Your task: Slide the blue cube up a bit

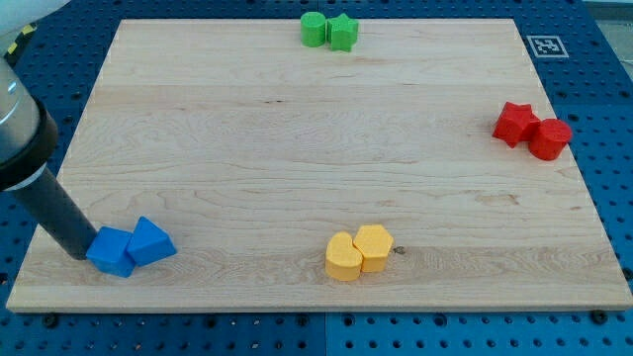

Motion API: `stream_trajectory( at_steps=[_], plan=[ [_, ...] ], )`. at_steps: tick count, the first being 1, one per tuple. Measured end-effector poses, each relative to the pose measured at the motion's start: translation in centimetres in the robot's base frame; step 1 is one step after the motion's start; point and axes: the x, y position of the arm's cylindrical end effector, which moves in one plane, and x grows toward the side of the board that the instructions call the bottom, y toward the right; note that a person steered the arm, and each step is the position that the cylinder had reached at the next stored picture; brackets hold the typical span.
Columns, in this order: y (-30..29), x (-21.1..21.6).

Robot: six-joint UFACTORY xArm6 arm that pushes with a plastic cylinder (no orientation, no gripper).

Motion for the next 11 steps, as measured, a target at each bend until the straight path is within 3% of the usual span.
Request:
stream_trajectory(
  at_steps=[2,4,6,9,11],
  plan=[
    [-1.6,4.0],
    [2.3,3.8],
    [2.4,0.1],
    [9.6,-7.0],
    [10.2,-7.7]
  ],
)
